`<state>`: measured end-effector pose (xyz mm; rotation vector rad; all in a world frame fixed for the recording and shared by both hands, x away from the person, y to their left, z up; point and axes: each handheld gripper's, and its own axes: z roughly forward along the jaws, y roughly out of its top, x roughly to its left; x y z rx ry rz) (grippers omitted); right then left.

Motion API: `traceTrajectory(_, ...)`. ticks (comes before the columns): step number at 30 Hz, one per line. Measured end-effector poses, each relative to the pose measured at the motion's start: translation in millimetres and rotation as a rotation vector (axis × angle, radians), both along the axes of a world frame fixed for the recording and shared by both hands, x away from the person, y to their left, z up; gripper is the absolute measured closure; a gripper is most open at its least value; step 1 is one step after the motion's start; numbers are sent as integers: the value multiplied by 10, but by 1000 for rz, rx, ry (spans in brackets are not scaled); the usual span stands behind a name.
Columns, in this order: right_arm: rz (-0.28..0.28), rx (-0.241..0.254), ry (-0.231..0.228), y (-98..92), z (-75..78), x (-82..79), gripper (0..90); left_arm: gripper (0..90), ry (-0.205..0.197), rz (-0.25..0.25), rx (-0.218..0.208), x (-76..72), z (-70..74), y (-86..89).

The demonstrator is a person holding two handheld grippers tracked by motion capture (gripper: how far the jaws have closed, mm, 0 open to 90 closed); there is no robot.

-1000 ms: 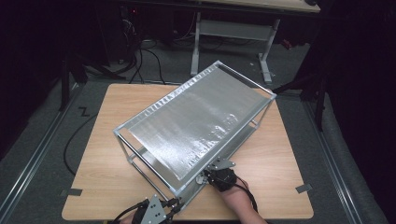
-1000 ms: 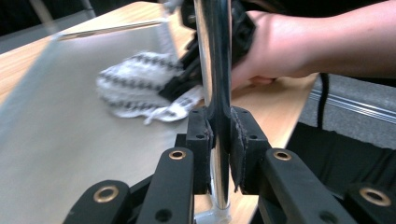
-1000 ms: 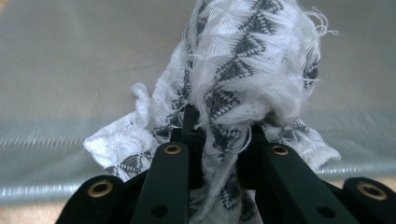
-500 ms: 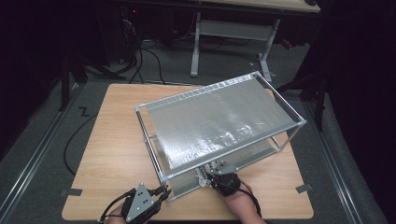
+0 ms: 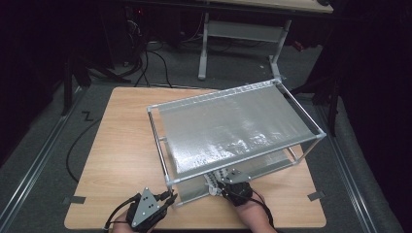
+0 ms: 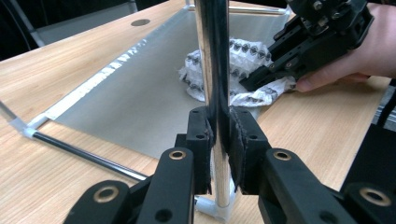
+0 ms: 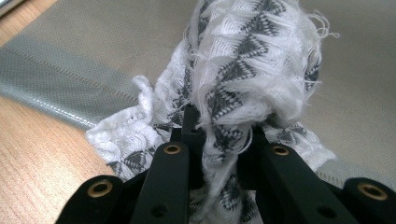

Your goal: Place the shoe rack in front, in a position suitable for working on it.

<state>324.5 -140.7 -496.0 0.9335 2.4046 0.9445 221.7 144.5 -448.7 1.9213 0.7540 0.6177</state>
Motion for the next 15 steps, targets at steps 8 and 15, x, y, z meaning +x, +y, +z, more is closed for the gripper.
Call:
traceTrajectory(8, 6, -1, -12, -19, -4, 7, 783, 788, -4, 20, 9, 25, 3, -1)
traceTrajectory(15, 13, -11, -20, -18, -1, 6, 783, 791, 5, 30, -2, 21, 3, -6)
